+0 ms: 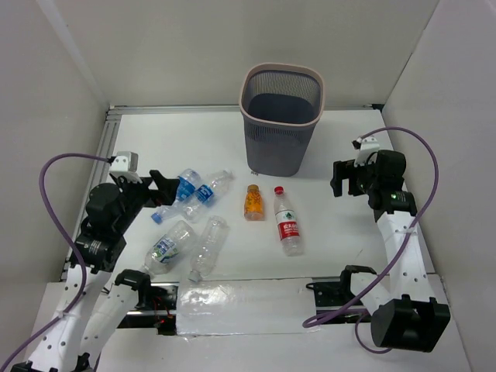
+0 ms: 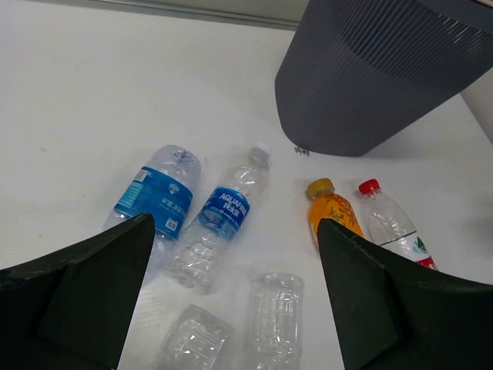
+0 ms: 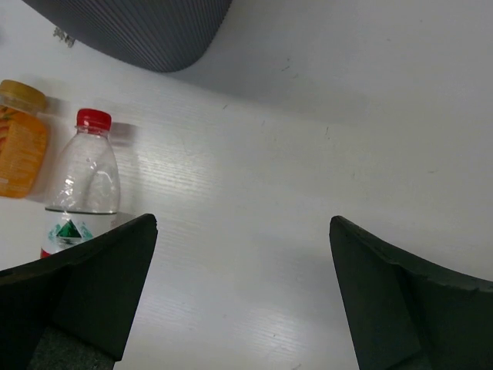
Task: Put the plastic bottles in the bin
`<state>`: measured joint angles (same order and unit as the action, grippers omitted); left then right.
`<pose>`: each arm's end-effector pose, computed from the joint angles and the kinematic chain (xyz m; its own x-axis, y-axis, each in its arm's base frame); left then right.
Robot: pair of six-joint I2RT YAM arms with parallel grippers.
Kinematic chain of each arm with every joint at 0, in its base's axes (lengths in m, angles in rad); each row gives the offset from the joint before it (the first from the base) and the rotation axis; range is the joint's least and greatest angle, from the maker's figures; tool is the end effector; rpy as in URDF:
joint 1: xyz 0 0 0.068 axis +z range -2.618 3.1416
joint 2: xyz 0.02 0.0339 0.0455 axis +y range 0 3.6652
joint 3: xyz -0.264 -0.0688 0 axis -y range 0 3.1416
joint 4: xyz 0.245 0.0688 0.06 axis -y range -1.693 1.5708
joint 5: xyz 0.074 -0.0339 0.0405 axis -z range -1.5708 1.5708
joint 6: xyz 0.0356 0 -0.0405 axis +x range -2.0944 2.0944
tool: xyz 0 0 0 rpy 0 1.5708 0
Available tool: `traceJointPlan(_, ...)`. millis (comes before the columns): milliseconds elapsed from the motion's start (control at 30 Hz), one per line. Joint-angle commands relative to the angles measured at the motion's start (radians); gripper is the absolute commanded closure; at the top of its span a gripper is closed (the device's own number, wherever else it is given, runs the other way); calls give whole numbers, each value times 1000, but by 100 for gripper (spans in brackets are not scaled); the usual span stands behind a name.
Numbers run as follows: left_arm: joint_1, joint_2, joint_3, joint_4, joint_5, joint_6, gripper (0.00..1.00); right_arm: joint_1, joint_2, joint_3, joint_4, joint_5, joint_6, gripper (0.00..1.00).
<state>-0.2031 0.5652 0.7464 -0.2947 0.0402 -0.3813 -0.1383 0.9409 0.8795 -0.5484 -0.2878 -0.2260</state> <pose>0.1330 -0.0289 0.3457 -0.1925 -0.3400 -0.9205 0.1821 0.9094 -0.3740 0.2008 -0.0178 0.3098 -0.5308 -0.1431 -0.8353 -0.2229 0.9745 -0.0253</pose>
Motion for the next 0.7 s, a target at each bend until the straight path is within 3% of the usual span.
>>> traceJointPlan(0, 5, 8, 2, 9, 59, -31, 0, -12, -22, 41, -57, 3, -61, 0)
traceJointPlan(67, 5, 22, 2, 0, 73, -42, 0, -21, -22, 41, -99, -11, -151, 0)
traceJointPlan(233, 5, 44, -18, -9, 84, -53, 0, -61, 48, 71, -155, 39, -188, 0)
traceJointPlan(333, 5, 65, -28, 3, 113, -73, 9, -61, 68, 93, -215, -115, -265, 0)
traceJointPlan(367, 5, 80, -38, 14, 127, -73, 32, -61, 68, 93, -226, -202, -265, 28)
traceJointPlan(400, -5, 91, -48, 14, 156, -83, 45, -41, 68, 93, -226, -238, -265, 55)
traceJointPlan(433, -18, 102, -48, 23, 167, -93, 56, -20, 68, 73, -191, -275, -244, 69)
traceJointPlan(467, -28, 114, -48, 23, 167, -93, 63, 8, 59, 59, -164, -275, -211, 72)
traceJointPlan(533, -65, 172, -48, -3, 167, -102, 57, 129, 73, 27, -115, -239, -97, 55)
traceJointPlan(600, -99, 220, -24, -53, 150, -113, 38, 167, 104, 18, -52, -250, -30, 40)
traceJointPlan(633, -140, 257, -15, -66, 138, -113, 24, 207, 143, 6, -35, -260, 32, 19)
traceJointPlan(667, -162, 271, -15, -75, 129, -113, 16, 224, 163, -14, -10, -275, 63, 15)
